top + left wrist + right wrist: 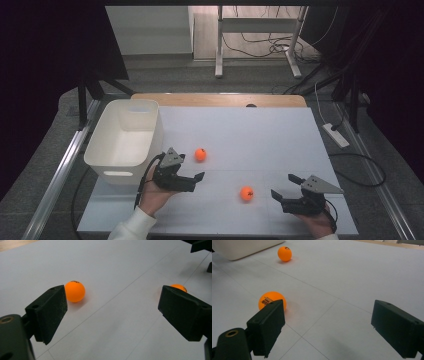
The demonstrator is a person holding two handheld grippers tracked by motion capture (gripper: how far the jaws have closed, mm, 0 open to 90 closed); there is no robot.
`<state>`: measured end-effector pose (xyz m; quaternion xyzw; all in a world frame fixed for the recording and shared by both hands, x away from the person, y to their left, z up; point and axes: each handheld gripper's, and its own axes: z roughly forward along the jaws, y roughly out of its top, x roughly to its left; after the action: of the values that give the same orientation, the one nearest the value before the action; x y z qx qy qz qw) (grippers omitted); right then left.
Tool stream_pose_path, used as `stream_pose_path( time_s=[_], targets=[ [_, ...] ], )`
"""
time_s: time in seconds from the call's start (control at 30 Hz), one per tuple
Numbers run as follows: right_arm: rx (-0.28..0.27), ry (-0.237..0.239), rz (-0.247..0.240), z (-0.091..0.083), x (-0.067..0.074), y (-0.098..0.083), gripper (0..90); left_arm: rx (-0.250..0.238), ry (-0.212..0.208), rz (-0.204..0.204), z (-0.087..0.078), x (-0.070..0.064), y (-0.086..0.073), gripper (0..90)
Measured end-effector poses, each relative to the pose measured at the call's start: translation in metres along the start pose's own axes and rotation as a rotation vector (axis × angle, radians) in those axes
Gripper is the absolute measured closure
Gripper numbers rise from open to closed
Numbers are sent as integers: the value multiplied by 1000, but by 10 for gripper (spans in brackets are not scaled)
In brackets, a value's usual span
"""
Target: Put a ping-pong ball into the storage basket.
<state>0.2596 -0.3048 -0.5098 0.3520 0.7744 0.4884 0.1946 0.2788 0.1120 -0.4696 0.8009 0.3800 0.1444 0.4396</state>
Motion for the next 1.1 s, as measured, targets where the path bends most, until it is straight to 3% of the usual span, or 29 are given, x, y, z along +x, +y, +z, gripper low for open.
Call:
stream_pose_path(
  time_s=[0.4, 1.1],
  targets=[
    [4, 4, -1, 0, -1, -1, 116, 25, 11, 5, 18, 1, 14, 100],
    [7, 4, 0, 1, 0, -1, 116, 68, 38, -9, 37, 18, 37, 102]
  ],
)
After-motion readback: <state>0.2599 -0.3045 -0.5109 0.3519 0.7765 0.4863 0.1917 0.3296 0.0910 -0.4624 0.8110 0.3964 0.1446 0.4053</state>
